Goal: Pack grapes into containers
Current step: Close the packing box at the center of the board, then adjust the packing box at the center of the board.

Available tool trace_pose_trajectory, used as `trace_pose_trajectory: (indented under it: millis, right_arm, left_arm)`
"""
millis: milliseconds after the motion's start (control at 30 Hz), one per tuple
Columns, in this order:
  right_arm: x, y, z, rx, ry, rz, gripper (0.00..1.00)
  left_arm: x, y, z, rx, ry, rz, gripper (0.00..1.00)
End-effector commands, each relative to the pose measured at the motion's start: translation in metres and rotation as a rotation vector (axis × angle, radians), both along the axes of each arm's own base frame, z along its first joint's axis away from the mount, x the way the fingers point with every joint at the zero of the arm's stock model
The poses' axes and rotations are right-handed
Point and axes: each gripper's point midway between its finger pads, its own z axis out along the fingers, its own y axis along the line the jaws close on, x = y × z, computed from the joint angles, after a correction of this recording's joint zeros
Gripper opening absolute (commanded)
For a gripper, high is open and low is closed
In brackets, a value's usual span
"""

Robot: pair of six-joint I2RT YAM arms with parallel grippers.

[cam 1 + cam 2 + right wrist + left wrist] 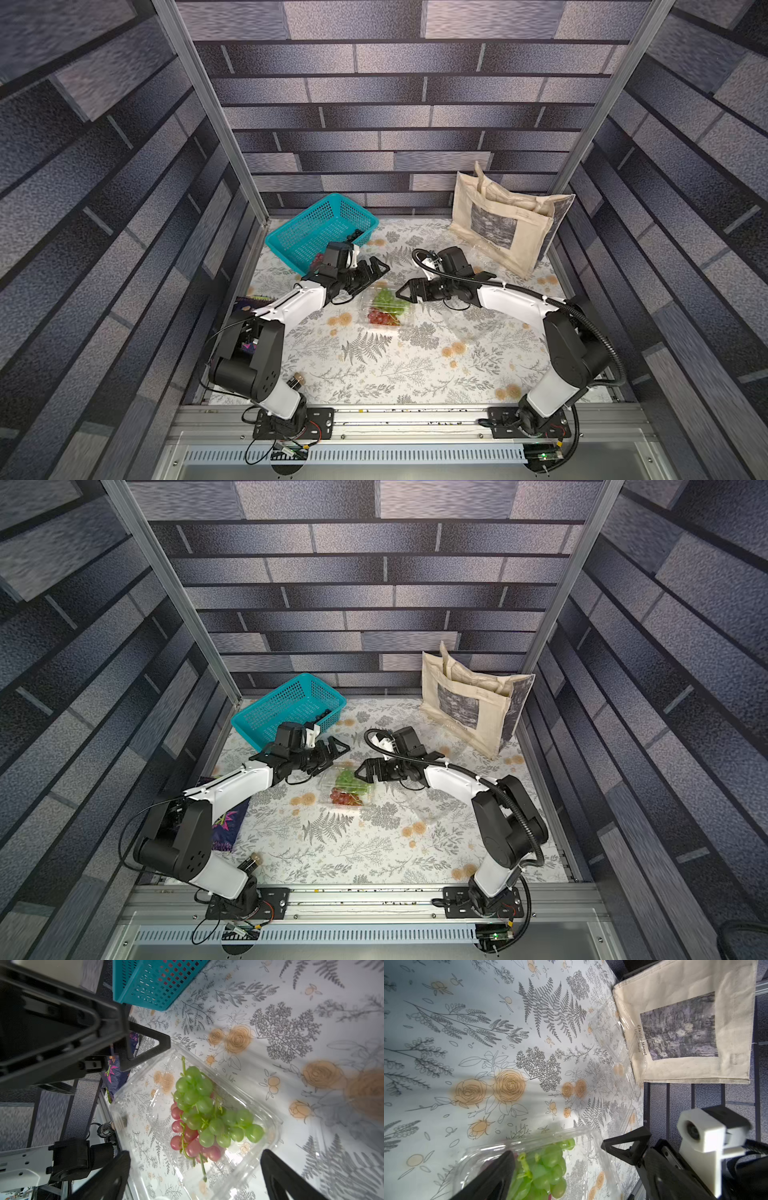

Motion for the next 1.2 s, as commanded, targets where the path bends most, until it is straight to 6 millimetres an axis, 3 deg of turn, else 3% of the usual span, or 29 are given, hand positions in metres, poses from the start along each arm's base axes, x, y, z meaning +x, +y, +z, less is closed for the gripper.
trace_pose_trajectory:
  millis: [0, 267, 667, 833, 967, 1167]
  right_arm:
    - [-0.008, -0.007, -0.012, -0.036, 0.043, -0.062, 0.98]
    - [-0.036, -0.001, -0.033, -0.075, 0.096, -0.058, 0.95]
    - [-0.05, 0.008, -0.046, -0.085, 0.119, -0.056, 0.84]
    - [-0.042, 0.016, -0.049, -0.089, 0.114, -0.064, 0.82]
    - [-0.031, 0.022, -0.05, -0.104, 0.107, -0.071, 0.78]
    - [-0.009, 0.035, -0.051, -0.13, 0.099, -0.093, 0.74]
  left_arm:
    - [-0.004, 0.001, 0.004, 0.001, -0.026, 0.022, 1.0]
    - [-0.02, 0.0, -0.01, 0.008, -0.007, 0.026, 1.0]
    - [-0.049, 0.016, -0.009, 0.041, -0.01, 0.05, 1.0]
    - [-0.065, 0.034, -0.004, 0.087, -0.032, 0.078, 1.0]
    - [-0.075, 0.053, -0.012, 0.09, 0.003, 0.11, 1.0]
    - [-0.085, 0.054, -0.03, 0.06, 0.058, 0.107, 1.0]
